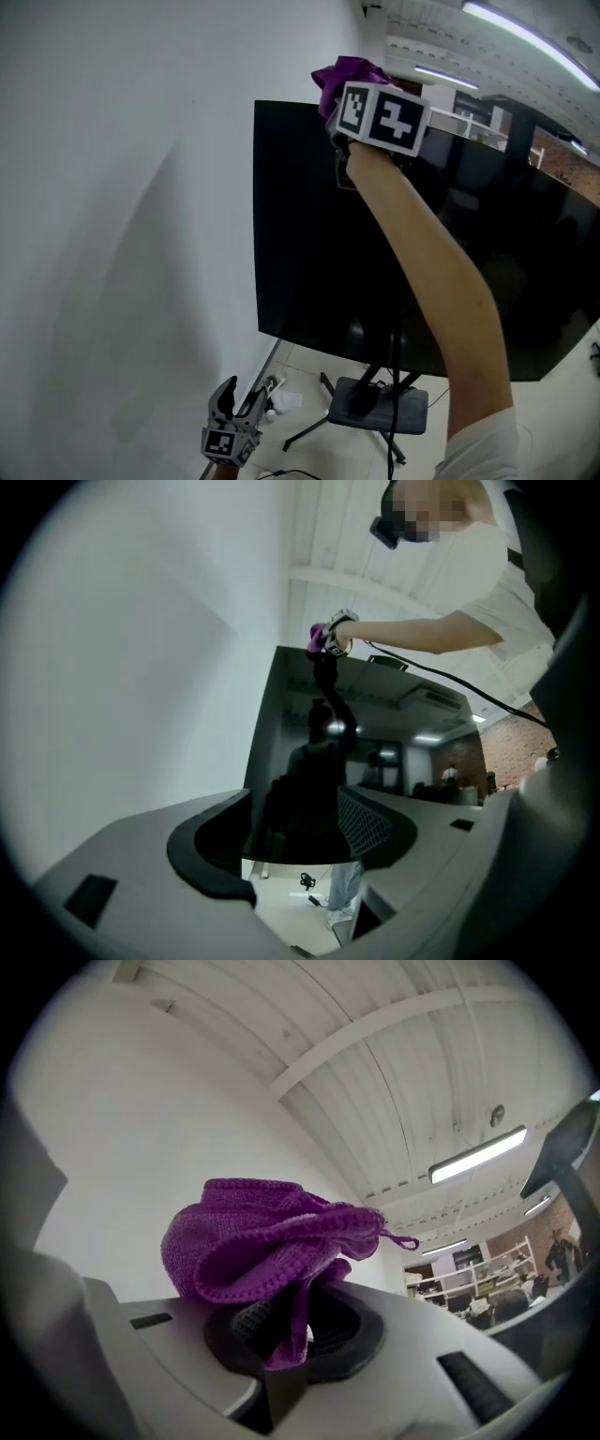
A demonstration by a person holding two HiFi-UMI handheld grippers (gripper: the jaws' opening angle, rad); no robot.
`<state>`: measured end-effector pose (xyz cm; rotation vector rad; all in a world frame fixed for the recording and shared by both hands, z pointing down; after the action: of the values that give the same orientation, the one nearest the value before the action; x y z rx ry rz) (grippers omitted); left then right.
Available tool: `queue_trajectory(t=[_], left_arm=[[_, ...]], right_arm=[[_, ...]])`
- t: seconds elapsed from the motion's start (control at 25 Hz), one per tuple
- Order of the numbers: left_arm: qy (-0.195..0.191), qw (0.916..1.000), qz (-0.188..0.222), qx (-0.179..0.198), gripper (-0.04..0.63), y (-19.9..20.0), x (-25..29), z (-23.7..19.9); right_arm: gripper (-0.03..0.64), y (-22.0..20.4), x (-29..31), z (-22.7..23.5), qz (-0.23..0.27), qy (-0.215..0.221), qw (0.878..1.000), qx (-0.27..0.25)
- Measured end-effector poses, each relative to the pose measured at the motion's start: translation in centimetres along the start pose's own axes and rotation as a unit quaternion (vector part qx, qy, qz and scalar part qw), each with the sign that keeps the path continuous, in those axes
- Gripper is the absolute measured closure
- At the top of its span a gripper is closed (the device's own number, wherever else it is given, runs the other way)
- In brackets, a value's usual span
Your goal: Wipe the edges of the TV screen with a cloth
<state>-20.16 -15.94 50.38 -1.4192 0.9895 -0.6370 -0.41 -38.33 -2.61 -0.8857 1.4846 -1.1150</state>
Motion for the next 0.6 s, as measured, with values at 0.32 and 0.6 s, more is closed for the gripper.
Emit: queue_trajectory(t=[0.32,0.6], left_arm=[[-0.059,0.9981,-0.015,-0.012,0.330,-0.7,3.1,4.7],[-0.090,0.9955,-0.027,-0.005,0.330,-2.5,3.1,6.5]], right_arm=[[0.565,2.2,-3.2,7.8,-0.007,-0.063,0.996,-0.057],[0.565,3.3,-7.1,12.4,-0.014,-0.107,0.991,-0.083]])
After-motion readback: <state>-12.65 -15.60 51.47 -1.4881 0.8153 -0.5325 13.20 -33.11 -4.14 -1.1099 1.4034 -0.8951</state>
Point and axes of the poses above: the fingertips, and each gripper's own axes: x forward along the fingers, z to its right, y out of its top, the point moved 6 cm from there along -x, backward along the fingers, and after that the axes turned 4 degrees about -y, right-handed, at the moved point
